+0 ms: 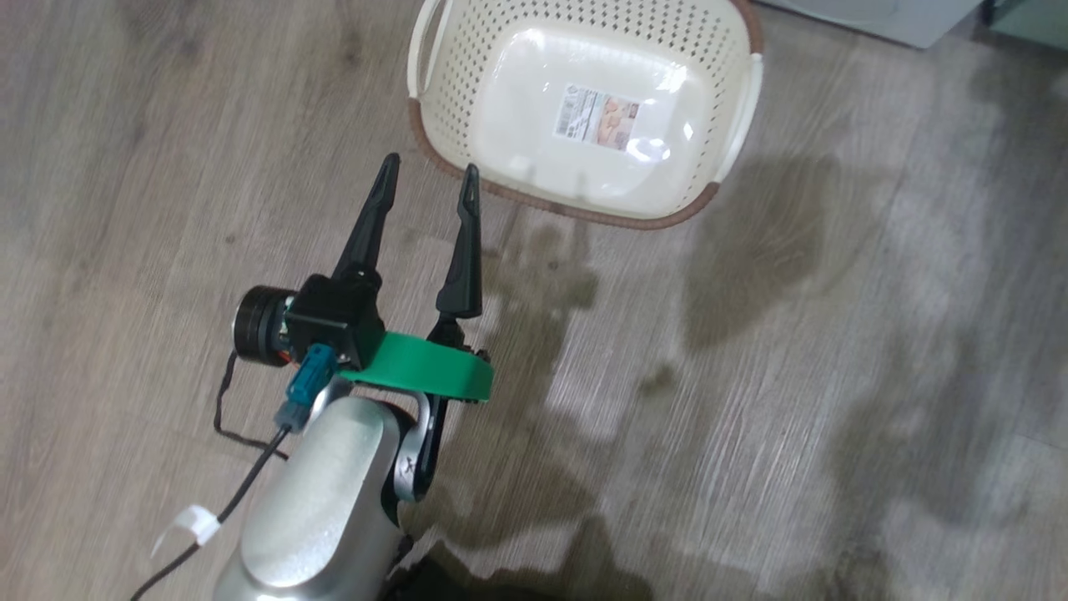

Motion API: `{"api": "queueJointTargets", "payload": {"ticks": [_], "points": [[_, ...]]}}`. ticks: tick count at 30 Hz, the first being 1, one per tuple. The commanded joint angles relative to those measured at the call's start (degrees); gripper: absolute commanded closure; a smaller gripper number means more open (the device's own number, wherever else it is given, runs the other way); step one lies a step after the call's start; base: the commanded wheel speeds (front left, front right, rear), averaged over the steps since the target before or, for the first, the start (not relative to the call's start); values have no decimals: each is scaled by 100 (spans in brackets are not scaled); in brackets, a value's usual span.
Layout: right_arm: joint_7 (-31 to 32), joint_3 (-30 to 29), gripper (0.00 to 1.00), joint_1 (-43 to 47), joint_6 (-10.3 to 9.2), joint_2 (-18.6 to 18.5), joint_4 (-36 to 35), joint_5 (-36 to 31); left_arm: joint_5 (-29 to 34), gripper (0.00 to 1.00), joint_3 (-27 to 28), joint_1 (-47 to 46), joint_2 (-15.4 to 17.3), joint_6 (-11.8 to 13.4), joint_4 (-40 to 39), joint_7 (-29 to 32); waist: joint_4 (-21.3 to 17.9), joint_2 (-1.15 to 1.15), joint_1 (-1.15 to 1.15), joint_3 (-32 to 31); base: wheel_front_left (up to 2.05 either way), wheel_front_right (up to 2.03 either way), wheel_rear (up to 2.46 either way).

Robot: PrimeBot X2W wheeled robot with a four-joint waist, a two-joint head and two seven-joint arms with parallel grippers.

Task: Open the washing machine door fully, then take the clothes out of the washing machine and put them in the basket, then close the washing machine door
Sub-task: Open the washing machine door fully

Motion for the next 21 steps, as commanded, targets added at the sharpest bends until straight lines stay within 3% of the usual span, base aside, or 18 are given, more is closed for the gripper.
{"api": "queueJointTargets", "payload": {"ticks": [1,12,21], "points": [[72,63,100,-209,-1,-76,-105,-72,-40,0,110,-77,73,63,-218,-37,98,0,0,117,0,0,0],[323,225,100,-656,-1,18,37,-204,-160,0,-31,-142,73,175,-258,-37,223,0,0,260,0,0,0],[822,357,100,-462,-1,56,-222,-139,-199,0,-10,-154,73,193,-235,-37,245,0,0,176,0,0,0]]}}
